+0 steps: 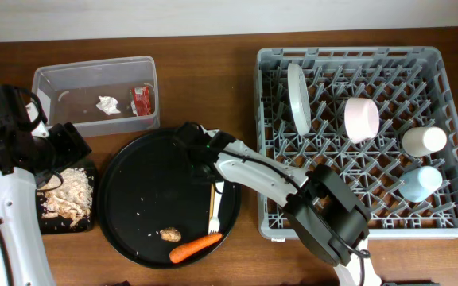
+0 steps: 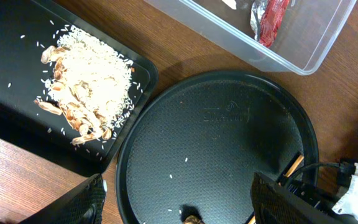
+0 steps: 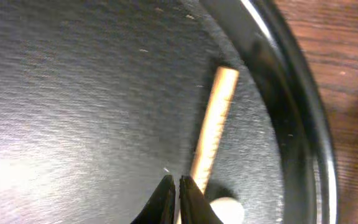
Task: Sort waste into correct bins and load items into the dishwasher rack
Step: 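Grasp the wooden chopstick on the platter with the right gripper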
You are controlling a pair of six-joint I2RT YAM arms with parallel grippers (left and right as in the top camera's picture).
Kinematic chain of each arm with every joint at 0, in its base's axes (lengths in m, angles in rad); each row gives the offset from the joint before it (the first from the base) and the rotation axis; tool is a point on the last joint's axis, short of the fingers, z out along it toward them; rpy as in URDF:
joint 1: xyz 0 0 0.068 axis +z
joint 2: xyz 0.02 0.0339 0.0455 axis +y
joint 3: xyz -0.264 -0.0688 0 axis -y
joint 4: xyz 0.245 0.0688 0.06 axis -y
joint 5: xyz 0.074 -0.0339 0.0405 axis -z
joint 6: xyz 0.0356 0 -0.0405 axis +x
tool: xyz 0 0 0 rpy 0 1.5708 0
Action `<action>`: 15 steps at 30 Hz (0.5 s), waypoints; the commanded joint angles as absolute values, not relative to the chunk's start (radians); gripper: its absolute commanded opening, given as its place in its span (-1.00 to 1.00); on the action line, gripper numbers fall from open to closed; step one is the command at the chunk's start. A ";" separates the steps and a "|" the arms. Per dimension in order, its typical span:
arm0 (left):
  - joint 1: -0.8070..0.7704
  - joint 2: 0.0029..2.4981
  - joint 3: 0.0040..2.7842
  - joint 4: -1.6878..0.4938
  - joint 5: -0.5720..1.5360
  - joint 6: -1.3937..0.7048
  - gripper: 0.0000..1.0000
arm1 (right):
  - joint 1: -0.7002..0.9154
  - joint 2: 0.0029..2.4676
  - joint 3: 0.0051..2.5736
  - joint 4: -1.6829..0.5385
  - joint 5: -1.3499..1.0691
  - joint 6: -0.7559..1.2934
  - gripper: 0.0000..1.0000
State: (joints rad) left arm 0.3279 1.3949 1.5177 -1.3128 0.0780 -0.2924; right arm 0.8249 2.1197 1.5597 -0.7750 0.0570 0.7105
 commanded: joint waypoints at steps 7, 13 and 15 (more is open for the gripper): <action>0.332 1.390 1.524 -1.311 0.089 -0.299 0.49 | 0.821 2.132 1.691 -0.904 0.049 0.711 -0.70; 0.332 1.390 1.524 -1.311 0.089 -0.299 0.49 | 0.817 2.135 1.644 -0.914 0.135 0.751 -0.29; 0.332 1.390 1.524 -1.311 0.089 -0.299 0.49 | 0.817 2.135 1.608 -0.881 0.136 0.765 -0.27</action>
